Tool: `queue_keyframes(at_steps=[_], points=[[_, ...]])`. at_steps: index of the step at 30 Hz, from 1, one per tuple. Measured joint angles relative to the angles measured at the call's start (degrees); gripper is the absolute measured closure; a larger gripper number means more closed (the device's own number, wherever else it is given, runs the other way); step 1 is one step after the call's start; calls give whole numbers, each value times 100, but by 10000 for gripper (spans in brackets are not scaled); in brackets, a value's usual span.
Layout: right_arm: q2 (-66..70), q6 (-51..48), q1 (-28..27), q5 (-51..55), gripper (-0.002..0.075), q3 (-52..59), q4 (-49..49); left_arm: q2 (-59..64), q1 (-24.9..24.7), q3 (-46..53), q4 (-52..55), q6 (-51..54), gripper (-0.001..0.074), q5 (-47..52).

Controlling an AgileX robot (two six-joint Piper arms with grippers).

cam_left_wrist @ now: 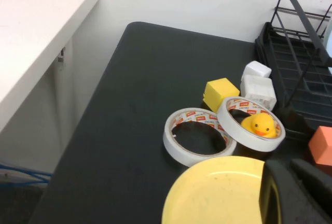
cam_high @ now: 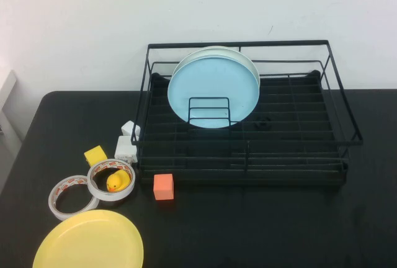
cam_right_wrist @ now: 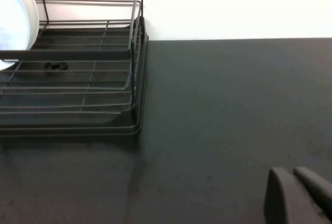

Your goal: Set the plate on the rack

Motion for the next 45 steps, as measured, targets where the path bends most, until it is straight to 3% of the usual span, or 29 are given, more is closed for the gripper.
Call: queue_keyframes(at_steps=[10,18,30,35,45], points=[[0,0,0,0,728,0,-33,0,-195,0,0,-12,738,0],[0,0,0,22,728,0,-947,0,-195,0,0,-12,738,22],[0,0,0,35,728,0,-1102,0,-195,0,11,-12,738,22],[0,0,0,62,728,0,-1598,0,-195,0,193,-12,738,34],[0,0,0,75,728,0,-1521,0,-195,0,295,3,738,44]])
